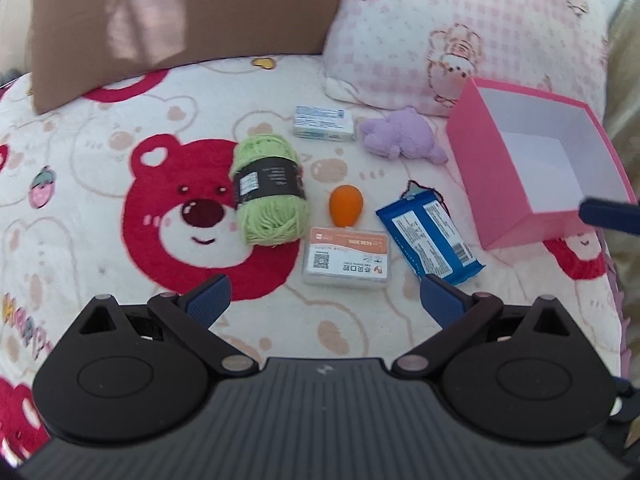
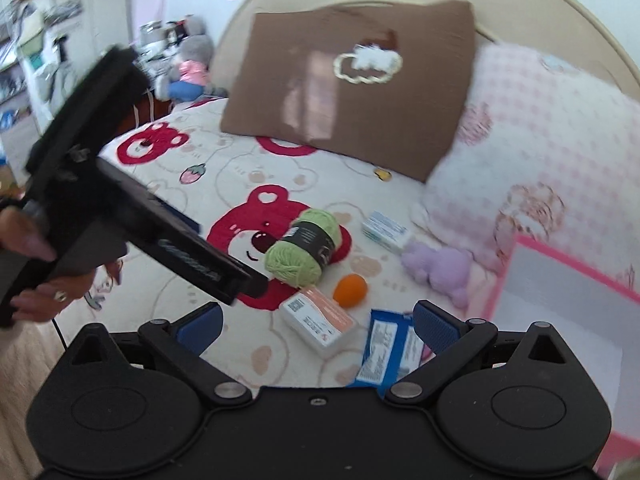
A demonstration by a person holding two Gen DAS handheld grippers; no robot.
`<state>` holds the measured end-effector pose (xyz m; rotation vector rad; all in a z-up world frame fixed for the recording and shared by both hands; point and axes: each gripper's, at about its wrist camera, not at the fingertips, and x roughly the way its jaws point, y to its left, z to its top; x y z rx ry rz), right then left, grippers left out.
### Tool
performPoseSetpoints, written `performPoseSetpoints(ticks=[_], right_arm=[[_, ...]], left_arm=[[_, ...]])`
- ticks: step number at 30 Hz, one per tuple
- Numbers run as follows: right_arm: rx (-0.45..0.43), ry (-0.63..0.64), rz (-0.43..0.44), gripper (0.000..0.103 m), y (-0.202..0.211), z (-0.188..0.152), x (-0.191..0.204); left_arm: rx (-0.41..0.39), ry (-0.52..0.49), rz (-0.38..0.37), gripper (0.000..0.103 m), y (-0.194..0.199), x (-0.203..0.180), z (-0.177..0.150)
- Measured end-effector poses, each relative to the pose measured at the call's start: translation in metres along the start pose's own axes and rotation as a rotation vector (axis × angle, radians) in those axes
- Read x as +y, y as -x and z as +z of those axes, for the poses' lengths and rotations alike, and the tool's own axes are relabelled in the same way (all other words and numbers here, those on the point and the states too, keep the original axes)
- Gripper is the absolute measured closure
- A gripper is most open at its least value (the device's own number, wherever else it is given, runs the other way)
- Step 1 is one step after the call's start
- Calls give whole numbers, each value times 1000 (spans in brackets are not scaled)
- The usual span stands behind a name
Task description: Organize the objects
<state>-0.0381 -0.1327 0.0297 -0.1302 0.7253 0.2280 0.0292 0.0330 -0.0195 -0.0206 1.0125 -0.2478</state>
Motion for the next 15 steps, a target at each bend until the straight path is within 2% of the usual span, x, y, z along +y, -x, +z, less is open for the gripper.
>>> performPoseSetpoints(ticks=[2, 10, 15], right_arm=[[11, 30, -52, 1, -10, -3, 9], [70, -3, 13, 5, -52, -20, 14], [73, -63, -43, 5, -79, -32, 17]], left_arm=[[-12, 5, -13, 1, -7, 4, -4], [-29, 43, -58, 1, -35, 21, -14], [-14, 40, -91, 2, -56, 24, -20]])
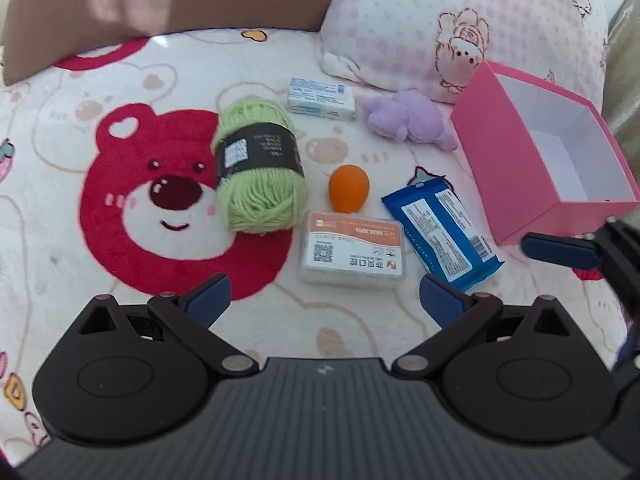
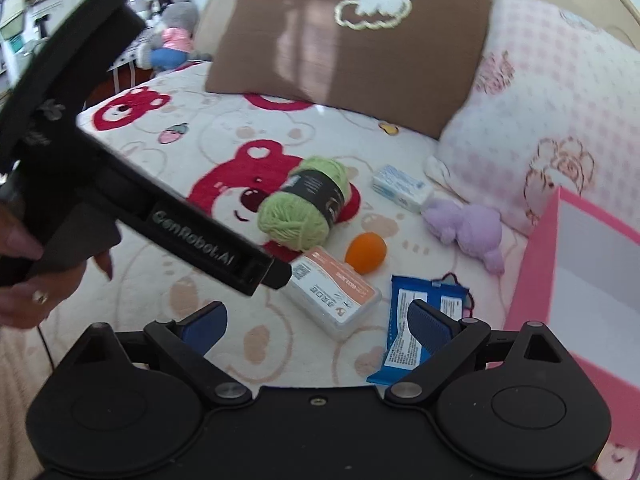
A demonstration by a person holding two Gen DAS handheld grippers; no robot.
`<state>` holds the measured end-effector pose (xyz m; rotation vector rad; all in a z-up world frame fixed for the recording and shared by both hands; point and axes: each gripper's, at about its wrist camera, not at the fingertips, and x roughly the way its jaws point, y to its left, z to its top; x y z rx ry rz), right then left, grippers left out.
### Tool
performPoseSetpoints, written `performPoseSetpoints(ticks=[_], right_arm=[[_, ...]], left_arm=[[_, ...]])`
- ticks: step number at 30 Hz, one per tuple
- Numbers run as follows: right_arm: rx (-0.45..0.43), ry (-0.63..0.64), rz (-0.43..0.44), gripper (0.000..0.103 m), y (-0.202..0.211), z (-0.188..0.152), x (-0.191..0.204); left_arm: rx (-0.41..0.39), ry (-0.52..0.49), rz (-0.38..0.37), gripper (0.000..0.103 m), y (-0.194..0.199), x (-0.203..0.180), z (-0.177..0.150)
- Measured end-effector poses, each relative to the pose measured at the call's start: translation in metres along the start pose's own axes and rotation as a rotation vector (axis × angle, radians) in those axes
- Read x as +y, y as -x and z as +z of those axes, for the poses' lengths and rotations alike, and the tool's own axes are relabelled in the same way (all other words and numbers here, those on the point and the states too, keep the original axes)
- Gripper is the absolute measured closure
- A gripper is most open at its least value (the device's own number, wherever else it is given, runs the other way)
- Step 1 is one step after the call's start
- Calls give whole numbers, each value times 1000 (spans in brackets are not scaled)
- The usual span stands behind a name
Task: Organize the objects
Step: 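Move the left tool to the clear labeled box and close on it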
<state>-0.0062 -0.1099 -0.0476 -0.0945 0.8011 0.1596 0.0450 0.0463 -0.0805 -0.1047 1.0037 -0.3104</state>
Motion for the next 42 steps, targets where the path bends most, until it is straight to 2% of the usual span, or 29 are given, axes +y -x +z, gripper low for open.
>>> performPoseSetpoints(ticks=[4, 8, 12, 14, 19, 24, 25, 28, 32, 36, 39, 42], right_arm=[[-8, -67, 2, 6, -15, -9, -5], [-28, -43, -84, 12, -27, -16, -1], [-12, -39, -74, 17, -37, -19, -1], [-3, -55, -63, 19, -42, -20, -3], [-10, -65, -56, 19, -53, -24, -6], [-12, -109, -30, 19, -65, -25, -11], [-11, -111, -29, 20, -67, -25, -12], [4, -119, -25, 31, -73, -26, -13], [31, -122, -22, 38, -81, -28, -15], [41, -128, -21, 48, -89, -31, -18], [57, -184, -2, 57, -94, -31, -25], [47, -255, 25, 63, -95, -31, -33]], left_arm=[[-22, 2, -21, 2, -8, 1, -6], [6, 9, -7, 3, -19, 4, -9], [9, 35, -18, 4, -27, 13, -12], [10, 51, -30, 8, -31, 18, -13], [-61, 37, -10, 12, -33, 23, -18], [-96, 26, 11, 16, -40, 27, -19], [-95, 31, 15, 20, -42, 29, -19], [-47, 78, 13, 40, -53, 34, -19], [-46, 81, 0, 40, -61, 34, -22], [-97, 63, -17, 44, -57, 26, -23], [-172, 100, -69, 45, -51, 26, -20], [-168, 78, -60, 45, -56, 22, -16]])
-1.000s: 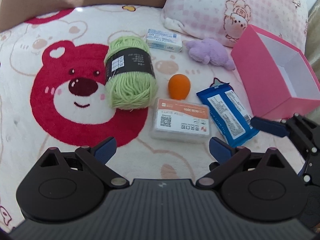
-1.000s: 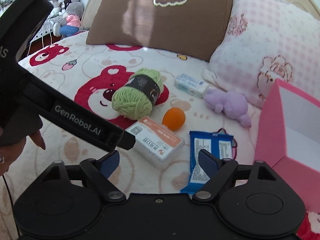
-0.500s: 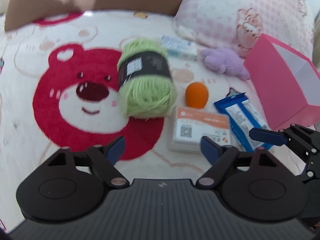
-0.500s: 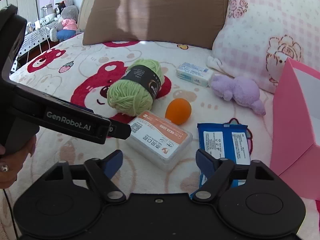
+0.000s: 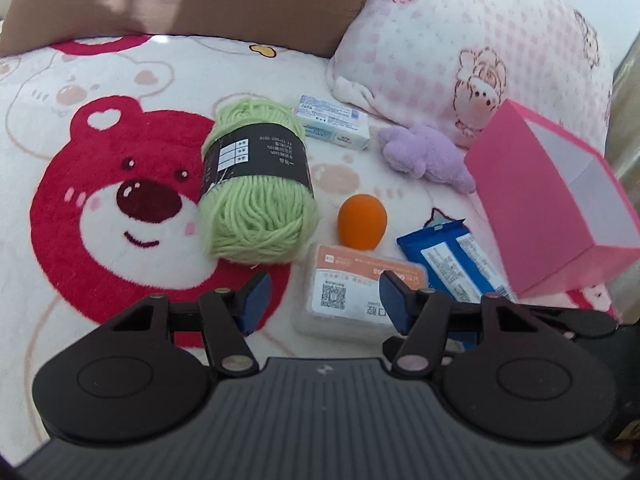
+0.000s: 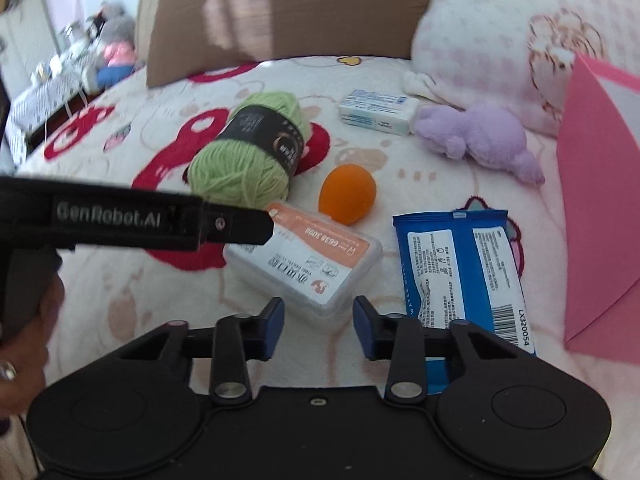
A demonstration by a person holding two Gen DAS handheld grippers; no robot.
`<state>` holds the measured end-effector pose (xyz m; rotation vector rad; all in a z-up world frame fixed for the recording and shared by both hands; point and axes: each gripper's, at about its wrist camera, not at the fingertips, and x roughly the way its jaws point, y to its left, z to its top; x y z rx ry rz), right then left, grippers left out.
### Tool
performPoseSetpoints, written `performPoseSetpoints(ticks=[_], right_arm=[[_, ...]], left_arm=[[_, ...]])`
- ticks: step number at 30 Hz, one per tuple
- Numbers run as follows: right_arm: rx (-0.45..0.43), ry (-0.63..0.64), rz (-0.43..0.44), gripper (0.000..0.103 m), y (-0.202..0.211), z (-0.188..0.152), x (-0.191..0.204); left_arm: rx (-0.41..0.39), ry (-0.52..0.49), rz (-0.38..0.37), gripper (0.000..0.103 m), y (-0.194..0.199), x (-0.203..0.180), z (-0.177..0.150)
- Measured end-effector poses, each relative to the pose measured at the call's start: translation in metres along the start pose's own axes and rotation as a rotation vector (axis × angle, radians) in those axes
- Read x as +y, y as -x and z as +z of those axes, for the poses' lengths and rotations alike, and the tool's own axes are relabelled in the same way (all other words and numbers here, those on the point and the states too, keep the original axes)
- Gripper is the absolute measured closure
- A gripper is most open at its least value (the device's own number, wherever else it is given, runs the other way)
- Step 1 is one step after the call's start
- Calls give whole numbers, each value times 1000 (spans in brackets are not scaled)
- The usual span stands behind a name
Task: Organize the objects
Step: 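Move the left tool to the clear labeled box and close on it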
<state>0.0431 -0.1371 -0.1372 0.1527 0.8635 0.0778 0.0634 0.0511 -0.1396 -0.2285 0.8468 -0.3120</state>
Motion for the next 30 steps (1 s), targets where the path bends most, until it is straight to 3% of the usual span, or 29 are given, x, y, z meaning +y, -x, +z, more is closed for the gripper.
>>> performPoseSetpoints(ticks=[3, 7, 10, 15, 18, 23, 27, 30], right_arm=[[2, -17, 18, 63, -1, 0, -2], [4, 18, 7, 63, -4, -1, 0], [22, -33, 12, 63, -5, 1, -4], [30, 18, -36, 52, -2, 2, 2], [37, 56, -18, 51, 6, -1, 4], [63, 86, 30, 49, 12, -13, 3], [80, -5, 60, 42, 6, -15, -6], [82, 12, 42, 37, -1, -18, -1]], left_arm=[[35, -1, 9, 44, -11, 2, -3], [93, 73, -91, 50, -19, 12, -3], [105, 101, -98, 51, -21, 12, -5], [159, 109, -123, 53, -12, 1, -8], [198, 127, -129, 53, -5, 1, -11], [300, 306, -216, 53, -10, 29, -14], [267, 301, -165, 50, -17, 38, -18], [247, 366, -195, 51, -23, 50, -19]])
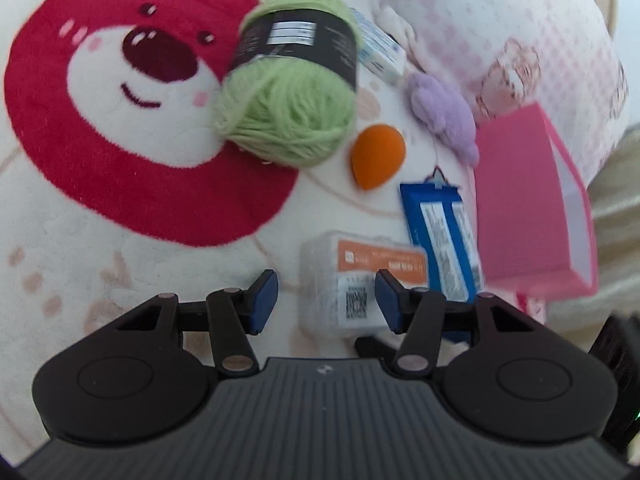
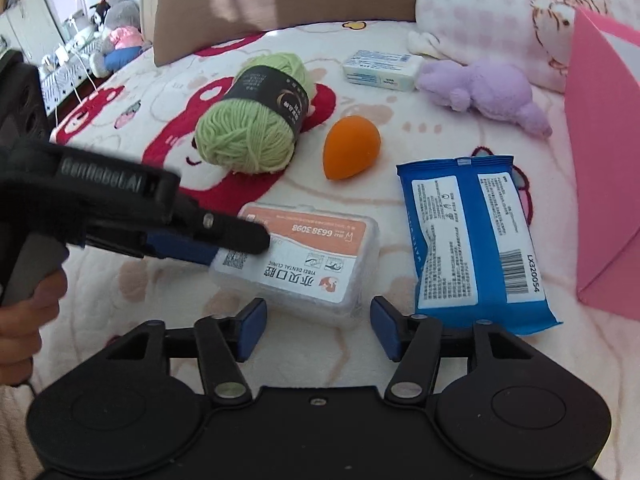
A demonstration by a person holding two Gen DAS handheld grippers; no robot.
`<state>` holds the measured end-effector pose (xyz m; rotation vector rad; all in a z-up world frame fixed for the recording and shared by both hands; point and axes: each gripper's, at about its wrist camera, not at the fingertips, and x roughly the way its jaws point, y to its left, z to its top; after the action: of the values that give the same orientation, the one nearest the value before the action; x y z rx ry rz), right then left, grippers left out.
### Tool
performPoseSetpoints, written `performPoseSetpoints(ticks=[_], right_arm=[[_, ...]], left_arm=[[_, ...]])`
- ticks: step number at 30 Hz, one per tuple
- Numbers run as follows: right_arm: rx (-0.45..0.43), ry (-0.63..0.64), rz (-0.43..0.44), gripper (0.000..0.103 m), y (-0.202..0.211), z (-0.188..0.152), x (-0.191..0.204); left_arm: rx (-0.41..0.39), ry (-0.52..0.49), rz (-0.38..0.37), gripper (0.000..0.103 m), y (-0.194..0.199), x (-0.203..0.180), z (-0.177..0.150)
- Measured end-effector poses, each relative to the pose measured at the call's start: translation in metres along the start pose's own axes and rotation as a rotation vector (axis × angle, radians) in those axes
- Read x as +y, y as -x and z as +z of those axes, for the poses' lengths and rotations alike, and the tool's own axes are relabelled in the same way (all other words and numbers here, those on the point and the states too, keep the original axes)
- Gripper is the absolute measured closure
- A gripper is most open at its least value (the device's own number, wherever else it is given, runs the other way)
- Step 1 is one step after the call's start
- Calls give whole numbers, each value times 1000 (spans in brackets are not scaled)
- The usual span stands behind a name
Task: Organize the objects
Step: 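Move the left tool to the clear labeled box and close on it, then carry the clear labeled box with the left tool into the pink box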
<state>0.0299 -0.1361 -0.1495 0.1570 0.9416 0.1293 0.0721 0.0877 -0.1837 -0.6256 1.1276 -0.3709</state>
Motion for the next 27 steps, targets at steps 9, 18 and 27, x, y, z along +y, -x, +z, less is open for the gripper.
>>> performPoseSetpoints(ticks=[9, 18, 27], right_arm=[[-22, 76, -45, 26, -4, -1, 17], [-12, 102, -58, 25, -8, 1, 19], [-40, 121, -104, 27, -11, -4, 23]], left_arm=[[-23, -65, -31, 57, -3, -10, -10], [14, -5, -89, 57, -10, 4, -3], [-17, -62, -60, 52, -12, -12, -11]])
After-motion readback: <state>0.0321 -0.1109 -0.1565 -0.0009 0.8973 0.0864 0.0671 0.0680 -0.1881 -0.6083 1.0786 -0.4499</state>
